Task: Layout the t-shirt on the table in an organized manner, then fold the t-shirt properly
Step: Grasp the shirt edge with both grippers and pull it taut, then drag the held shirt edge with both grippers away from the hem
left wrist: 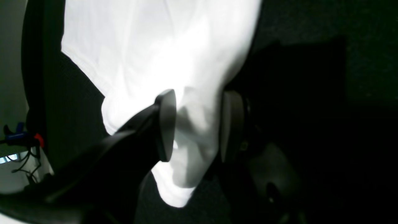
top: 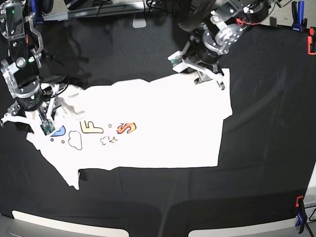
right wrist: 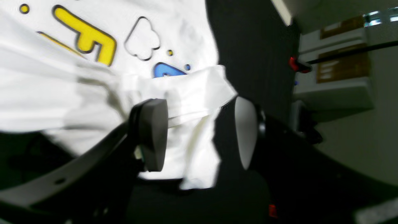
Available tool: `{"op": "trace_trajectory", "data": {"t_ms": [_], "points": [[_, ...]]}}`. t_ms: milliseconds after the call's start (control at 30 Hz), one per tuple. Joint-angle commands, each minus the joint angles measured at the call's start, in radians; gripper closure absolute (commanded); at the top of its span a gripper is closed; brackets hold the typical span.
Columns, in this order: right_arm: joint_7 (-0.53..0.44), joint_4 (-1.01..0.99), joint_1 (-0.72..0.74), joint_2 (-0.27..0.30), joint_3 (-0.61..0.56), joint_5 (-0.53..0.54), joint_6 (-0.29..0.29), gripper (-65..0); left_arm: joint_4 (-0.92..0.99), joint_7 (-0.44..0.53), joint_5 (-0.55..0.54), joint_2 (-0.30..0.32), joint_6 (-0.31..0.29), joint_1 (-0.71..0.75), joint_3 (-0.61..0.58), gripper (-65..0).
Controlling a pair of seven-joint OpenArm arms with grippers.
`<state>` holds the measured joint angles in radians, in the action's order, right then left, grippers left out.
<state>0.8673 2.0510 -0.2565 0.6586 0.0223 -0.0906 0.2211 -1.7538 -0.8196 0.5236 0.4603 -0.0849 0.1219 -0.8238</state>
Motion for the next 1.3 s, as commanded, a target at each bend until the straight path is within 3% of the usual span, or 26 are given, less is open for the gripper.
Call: {"op": "trace_trajectory", "data": {"t_ms": [0,100,233,333,467,633,1100,1267], "points": [[-0.013,0.018,-0.020,0.036,0.010,0.027,0.032,-33.4,-0.005,-0.020,0.000,0.006,0.004,-0.007,0.003,-21.8],[-0.014,0.018,-0.131,0.103,0.010,0.075,0.134,-33.4,-0.005,-0.021,0.000,0.006,0.004,-0.008,0.003,-18.7],[-0.045,0.005,-0.268,0.185,0.010,0.026,0.138,-33.4,-0.005,-0.020,0.000,0.005,0.004,-0.008,0.003,0.0],[-0.092,-0.061,-0.301,0.222,0.010,-0.030,0.129,-33.4,-0.006,-0.020,0.000,0.005,0.007,-0.008,0.003,0.0],[-0.158,-0.175,-0.275,0.225,0.010,-0.101,0.006,-33.4,-0.007,-0.021,0.000,0.005,0.007,-0.009,0.003,0.0],[-0.235,-0.241,-0.270,0.225,0.009,-0.145,0.007,-33.3,-0.007,-0.020,0.000,0.005,0.008,-0.009,0.003,0.0],[-0.322,-0.343,-0.257,0.213,0.006,-0.146,0.006,-33.3,-0.007,-0.016,0.000,0.005,0.008,-0.009,0.003,0.0],[-0.310,-0.344,-0.172,0.200,-0.075,-0.151,0.006,-33.3,-0.007,-0.017,0.000,0.005,0.008,-0.009,0.003,0.0]]}}
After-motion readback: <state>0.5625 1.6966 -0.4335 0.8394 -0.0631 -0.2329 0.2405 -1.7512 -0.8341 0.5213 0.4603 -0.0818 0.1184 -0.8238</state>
